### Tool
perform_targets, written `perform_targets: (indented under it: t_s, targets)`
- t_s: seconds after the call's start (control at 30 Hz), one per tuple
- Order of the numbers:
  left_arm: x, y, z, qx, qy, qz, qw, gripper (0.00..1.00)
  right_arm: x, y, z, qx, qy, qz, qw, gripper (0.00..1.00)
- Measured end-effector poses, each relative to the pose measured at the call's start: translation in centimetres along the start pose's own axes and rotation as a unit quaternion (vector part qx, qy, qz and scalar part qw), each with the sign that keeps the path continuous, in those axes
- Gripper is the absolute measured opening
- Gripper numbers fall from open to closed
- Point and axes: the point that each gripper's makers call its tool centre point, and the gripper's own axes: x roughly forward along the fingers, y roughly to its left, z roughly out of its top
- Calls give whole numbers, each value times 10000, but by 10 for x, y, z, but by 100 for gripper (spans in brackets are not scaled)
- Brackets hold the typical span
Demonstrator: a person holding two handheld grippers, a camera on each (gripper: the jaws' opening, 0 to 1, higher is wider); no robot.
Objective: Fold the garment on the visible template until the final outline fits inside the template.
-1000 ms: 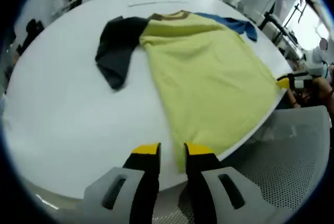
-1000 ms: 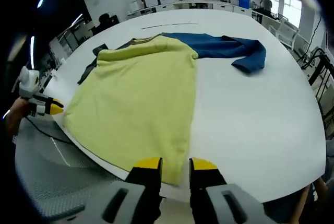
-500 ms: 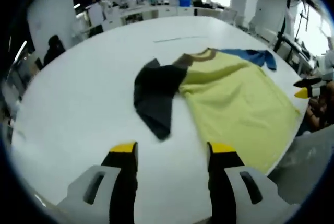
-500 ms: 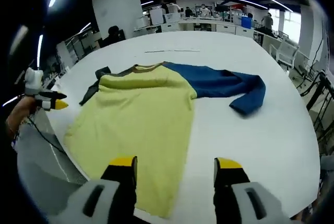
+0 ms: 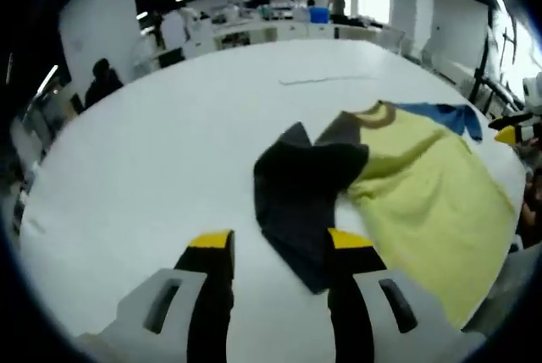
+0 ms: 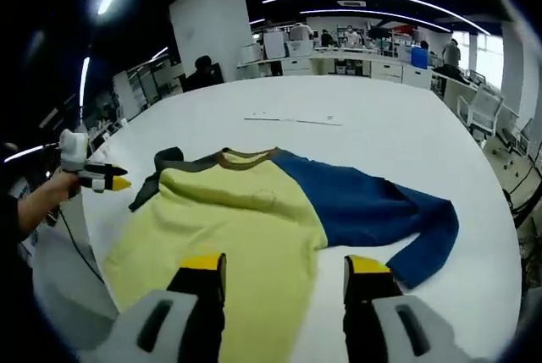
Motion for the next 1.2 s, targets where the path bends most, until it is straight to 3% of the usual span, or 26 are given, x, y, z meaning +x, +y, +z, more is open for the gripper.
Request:
perform_targets:
  t_s: [0.27,0.5,0.7,0.83,1.0,1.2]
  targets:
    - [38,14,2,-9,-64,98,9999,30,44,-12,41,-257,-238,206,9992,52]
    - [54,18,0,-38,-15,105,9999,26,89,-20,74,-342,-433,386,9977,51]
    - [62,20,2,-163,-115,79,9998,23,124,-29,80,-285,-380,407,9980,50]
    - [66,17,5,-103,-133,56,9998,18,134,-22,81,-434,-429,417,9973,50]
    - [68,10,8,-71,-125,43,9999,3,147,-21,82,-556,-424,404,9967,49]
    - [65,14,8,-96,-153,44,9998,0,162,-19,76,-630,-339,455,9964,47]
